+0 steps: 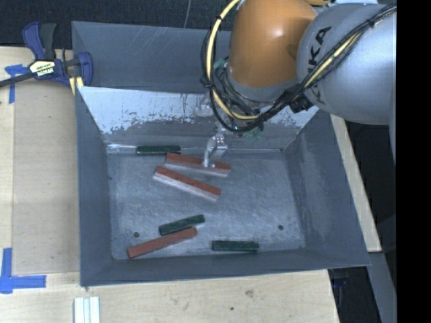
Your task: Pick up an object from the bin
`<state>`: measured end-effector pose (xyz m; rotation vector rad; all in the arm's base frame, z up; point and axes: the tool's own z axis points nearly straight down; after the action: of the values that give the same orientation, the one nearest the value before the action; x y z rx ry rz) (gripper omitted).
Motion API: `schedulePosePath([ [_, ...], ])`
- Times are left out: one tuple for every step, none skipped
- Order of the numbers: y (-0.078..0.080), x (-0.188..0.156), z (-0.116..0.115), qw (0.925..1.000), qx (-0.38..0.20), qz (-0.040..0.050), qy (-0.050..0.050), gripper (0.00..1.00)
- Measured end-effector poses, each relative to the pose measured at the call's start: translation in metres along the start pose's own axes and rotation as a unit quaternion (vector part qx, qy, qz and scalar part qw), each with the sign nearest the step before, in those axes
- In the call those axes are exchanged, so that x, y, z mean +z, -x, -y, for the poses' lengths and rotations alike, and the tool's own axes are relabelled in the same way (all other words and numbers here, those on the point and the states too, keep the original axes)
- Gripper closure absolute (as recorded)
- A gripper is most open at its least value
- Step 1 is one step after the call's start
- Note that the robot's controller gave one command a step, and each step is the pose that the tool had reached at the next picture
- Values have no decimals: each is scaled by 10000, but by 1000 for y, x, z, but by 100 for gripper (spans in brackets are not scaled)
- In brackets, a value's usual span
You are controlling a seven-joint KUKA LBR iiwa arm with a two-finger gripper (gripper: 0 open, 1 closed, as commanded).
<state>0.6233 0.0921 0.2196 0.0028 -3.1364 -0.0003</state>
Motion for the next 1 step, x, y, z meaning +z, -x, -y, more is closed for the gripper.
schedulePosePath([
  [2,-5,1,10000,11,45,4,0],
])
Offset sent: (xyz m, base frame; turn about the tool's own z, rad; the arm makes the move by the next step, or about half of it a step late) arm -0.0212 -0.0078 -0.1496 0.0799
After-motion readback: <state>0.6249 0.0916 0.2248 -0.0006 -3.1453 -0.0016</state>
